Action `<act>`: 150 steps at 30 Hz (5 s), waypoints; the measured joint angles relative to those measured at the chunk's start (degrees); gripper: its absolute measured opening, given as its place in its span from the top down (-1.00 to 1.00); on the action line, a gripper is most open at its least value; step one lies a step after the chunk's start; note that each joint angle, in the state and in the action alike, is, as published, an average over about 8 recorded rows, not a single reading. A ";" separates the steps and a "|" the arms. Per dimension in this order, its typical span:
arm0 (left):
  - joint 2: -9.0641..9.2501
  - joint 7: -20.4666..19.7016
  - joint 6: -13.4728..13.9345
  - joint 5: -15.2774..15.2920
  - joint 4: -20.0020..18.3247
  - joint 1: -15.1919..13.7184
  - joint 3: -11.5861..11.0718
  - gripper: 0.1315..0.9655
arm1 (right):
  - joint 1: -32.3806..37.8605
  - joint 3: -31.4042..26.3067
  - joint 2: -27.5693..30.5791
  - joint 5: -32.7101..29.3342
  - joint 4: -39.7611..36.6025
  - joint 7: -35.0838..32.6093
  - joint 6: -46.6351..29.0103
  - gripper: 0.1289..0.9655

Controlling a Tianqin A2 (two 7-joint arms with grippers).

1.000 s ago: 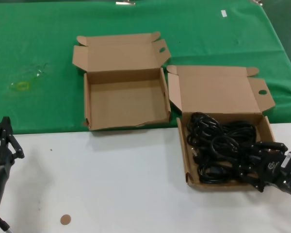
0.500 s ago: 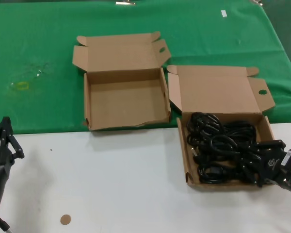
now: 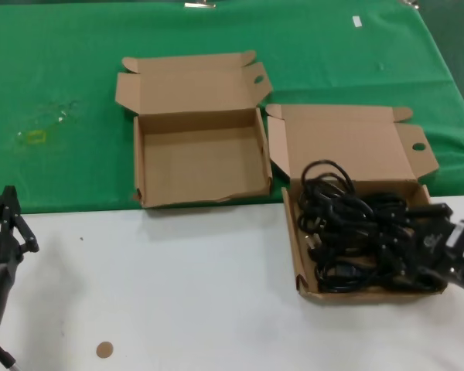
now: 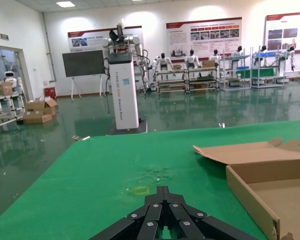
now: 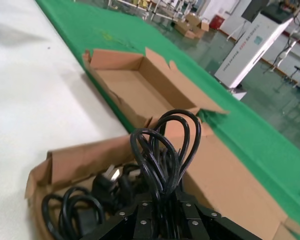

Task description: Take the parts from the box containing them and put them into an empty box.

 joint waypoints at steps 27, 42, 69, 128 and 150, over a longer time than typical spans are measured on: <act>0.00 0.00 0.00 0.00 0.00 0.00 0.00 0.97 | 28.33 -14.10 -13.65 -23.52 -5.63 15.90 -8.47 0.81; 0.00 -0.02 0.00 0.01 0.00 0.00 0.00 0.97 | 41.08 -18.58 -26.80 -30.20 -20.91 15.59 -9.64 0.81; 0.00 -0.01 0.00 0.01 0.00 0.00 0.00 0.97 | 50.85 -20.66 -36.41 -29.48 -38.73 8.33 -6.21 0.80; 0.00 0.02 0.00 0.00 0.00 0.00 0.00 0.26 | 33.86 -12.01 -34.78 -17.95 -25.52 6.77 4.58 -0.94; 0.00 0.00 0.00 -0.01 0.00 0.00 0.00 -0.69 | 19.97 -5.27 -33.33 -6.81 -15.12 3.78 13.18 -1.00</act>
